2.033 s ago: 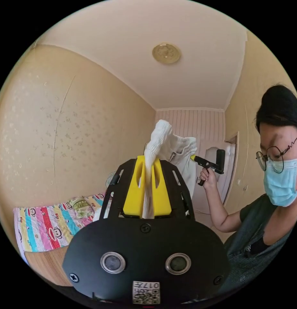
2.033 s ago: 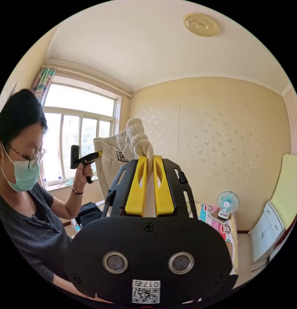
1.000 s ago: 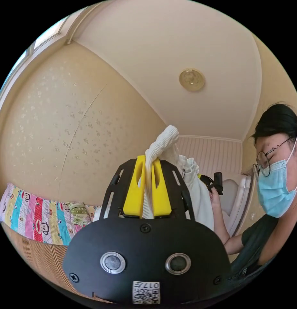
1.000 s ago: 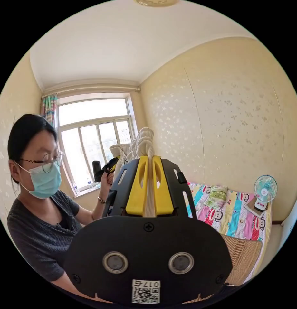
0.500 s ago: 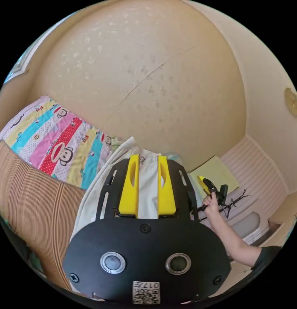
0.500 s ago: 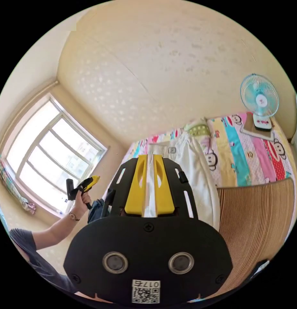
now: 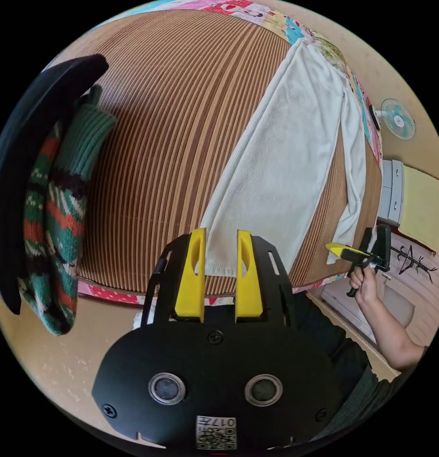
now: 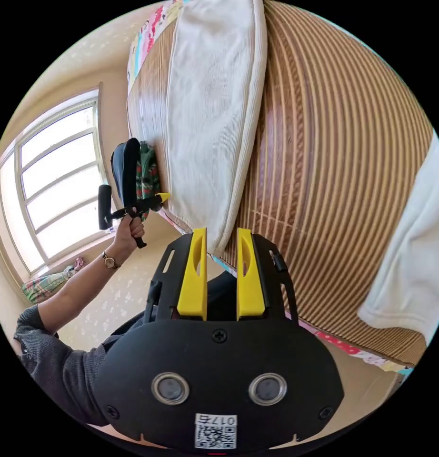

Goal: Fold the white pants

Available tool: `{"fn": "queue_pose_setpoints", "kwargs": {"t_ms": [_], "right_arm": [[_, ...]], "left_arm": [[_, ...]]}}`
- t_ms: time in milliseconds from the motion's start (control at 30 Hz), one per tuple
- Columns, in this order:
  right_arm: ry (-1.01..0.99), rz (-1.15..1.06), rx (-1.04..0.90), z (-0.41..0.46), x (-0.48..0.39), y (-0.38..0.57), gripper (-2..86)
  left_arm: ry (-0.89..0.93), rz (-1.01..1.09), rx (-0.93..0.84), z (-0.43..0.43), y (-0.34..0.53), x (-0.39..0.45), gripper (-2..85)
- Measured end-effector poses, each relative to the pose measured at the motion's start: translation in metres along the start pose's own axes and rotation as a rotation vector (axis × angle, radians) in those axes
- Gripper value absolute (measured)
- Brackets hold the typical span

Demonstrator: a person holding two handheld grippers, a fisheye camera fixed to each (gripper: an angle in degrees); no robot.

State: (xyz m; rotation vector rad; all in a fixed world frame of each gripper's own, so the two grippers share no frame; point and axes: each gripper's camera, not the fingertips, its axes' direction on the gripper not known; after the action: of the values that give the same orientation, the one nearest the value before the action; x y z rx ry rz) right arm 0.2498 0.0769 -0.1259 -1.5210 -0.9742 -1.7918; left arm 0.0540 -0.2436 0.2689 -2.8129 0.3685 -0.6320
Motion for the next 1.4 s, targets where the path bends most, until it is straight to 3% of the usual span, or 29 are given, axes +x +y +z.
{"fn": "queue_pose_setpoints", "kwargs": {"t_ms": [200,300,400,533,633,767,933,1167,1400], "right_arm": [[0.004,0.066,-0.162,-0.003,-0.034,-0.044,6.6],[0.019,0.022,-0.171,-0.039,-0.055,-0.055,3.9],[0.047,-0.069,-0.172,-0.069,-0.079,-0.041,3.2],[0.161,0.040,-0.201,-0.085,-0.075,-0.010,2.9],[0.114,0.095,-0.123,-0.122,-0.075,0.006,3.1],[0.096,0.073,-0.007,-0.195,-0.071,0.044,4.1],[0.305,0.298,0.103,-0.283,-0.014,0.104,7.2],[0.173,0.536,0.408,-0.423,0.054,0.167,10.8],[0.129,0.503,0.333,-0.463,0.092,0.151,12.1]], "left_arm": [[-0.003,-0.088,-0.049,0.003,-0.049,-0.023,6.1],[-0.009,-0.026,-0.157,-0.003,-0.074,-0.021,3.5],[0.037,0.075,-0.097,-0.025,-0.072,-0.021,2.9],[0.072,0.007,-0.110,-0.023,-0.061,-0.040,3.8],[0.177,-0.154,-0.154,-0.011,-0.056,-0.061,5.5],[0.262,-0.217,-0.027,-0.030,-0.060,-0.065,6.3],[0.099,0.011,-0.093,-0.031,-0.110,0.014,7.3],[0.220,0.376,-0.223,0.036,-0.174,0.200,10.1],[0.211,0.330,-0.342,0.122,-0.211,0.270,11.1]]}}
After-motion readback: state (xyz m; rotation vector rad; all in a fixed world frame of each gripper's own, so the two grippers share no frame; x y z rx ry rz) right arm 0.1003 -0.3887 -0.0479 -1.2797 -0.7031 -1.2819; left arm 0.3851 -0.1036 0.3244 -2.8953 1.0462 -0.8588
